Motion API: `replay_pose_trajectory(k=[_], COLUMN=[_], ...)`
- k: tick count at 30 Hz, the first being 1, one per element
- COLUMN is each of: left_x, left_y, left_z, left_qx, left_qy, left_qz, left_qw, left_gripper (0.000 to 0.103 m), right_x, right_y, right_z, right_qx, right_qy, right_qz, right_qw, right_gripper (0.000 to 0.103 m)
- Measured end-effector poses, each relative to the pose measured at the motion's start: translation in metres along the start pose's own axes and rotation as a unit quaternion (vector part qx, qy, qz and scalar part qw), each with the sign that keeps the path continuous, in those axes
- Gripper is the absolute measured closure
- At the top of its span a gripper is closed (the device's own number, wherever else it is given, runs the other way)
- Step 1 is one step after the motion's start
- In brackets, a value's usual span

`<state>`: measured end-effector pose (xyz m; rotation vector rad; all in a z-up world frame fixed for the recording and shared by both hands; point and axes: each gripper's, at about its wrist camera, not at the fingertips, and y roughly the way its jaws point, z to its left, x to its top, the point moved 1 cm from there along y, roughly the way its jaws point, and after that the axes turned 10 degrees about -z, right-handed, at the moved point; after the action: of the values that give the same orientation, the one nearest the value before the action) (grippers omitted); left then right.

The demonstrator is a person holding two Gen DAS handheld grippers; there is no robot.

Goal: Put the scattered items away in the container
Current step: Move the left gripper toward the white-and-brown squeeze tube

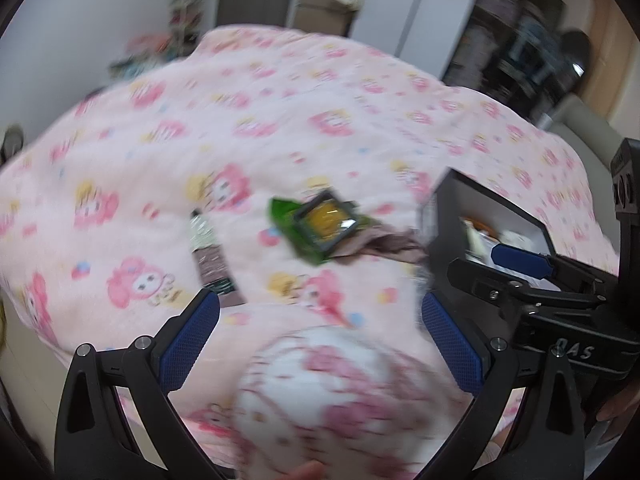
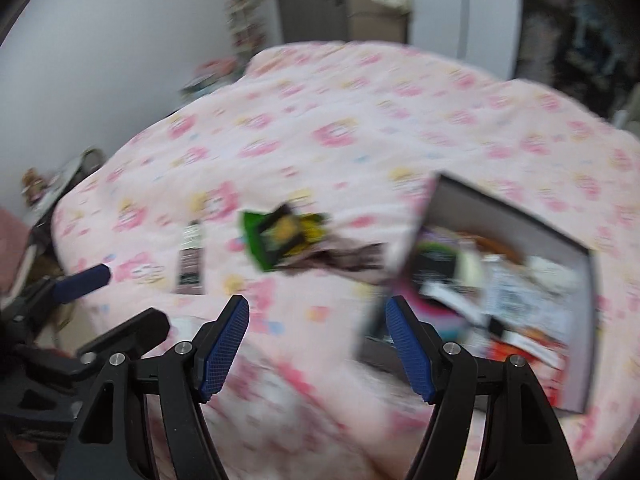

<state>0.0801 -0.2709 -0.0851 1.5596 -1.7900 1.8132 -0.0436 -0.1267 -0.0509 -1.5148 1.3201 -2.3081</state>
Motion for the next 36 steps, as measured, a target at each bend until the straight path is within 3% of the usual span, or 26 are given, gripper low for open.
replay_pose_trajectory(k=[3,5,8,12,15,18,21,23,24,26,27,28,31,36], left_x=[-0.007,-0.013,-0.017,-0.021,-0.03,-0.034,-0.027,-0.021,-0.018,-0.014,-0.011,-0.007,-0.002,-0.015], left_y=[0.033,0.059,0.09,0.123,0.152,0.167,0.171,0.172,0.172,0.169,0.167,0.164,0.157,0.16], left_z=[0.044,0.068,0.093,0.11,0.118,0.112,0.092,0.08,0.074,0.06,0.057,0.056,0.068,0.114], left_qx=[-0.012,-0.01,0.013,-0.002,0.044,0.053,0.016,-0.038,-0.074,-0.165,-0.181,-0.18,-0.107,-0.063], left_qy=[-0.062,-0.107,-0.135,-0.162,-0.169,-0.167,-0.167,-0.184,-0.194,-0.218,-0.221,-0.216,-0.189,-0.231], left_qz=[0.022,0.049,0.083,0.114,0.153,0.171,0.183,0.185,0.187,0.192,0.189,0.182,0.157,0.155], left_qw=[0.9978,0.9931,0.9873,0.9802,0.9726,0.9695,0.9686,0.9646,0.9603,0.9424,0.9396,0.9422,0.9634,0.9586], left_gripper=[0.004,0.021,0.033,0.04,0.042,0.04,0.042,0.048,0.049,0.052,0.052,0.052,0.052,0.052], right_x=[0.007,0.011,0.011,0.009,0.007,0.004,0.005,0.007,0.007,0.008,0.008,0.008,0.006,0.002], right_y=[0.04,0.067,0.096,0.121,0.132,0.135,0.136,0.136,0.135,0.131,0.131,0.131,0.138,0.163], right_z=[0.024,0.033,0.038,0.036,0.026,0.013,0.003,-0.001,-0.002,-0.005,-0.007,-0.008,-0.005,0.017], right_qx=[0.023,0.036,0.06,0.055,0.05,0.046,0.034,0.041,0.043,0.034,0.031,0.03,0.041,0.091], right_qy=[-0.013,0.0,0.025,0.028,0.035,0.055,0.074,0.092,0.096,0.1,0.103,0.106,0.102,0.081], right_qz=[0.027,0.048,0.073,0.095,0.101,0.107,0.106,0.103,0.101,0.093,0.092,0.091,0.107,0.151], right_qw=[0.999,0.998,0.995,0.994,0.993,0.992,0.991,0.99,0.989,0.99,0.99,0.99,0.988,0.981], right_gripper=[0.035,0.041,0.044,0.055,0.065,0.069,0.069,0.069,0.069,0.069,0.069,0.069,0.069,0.069])
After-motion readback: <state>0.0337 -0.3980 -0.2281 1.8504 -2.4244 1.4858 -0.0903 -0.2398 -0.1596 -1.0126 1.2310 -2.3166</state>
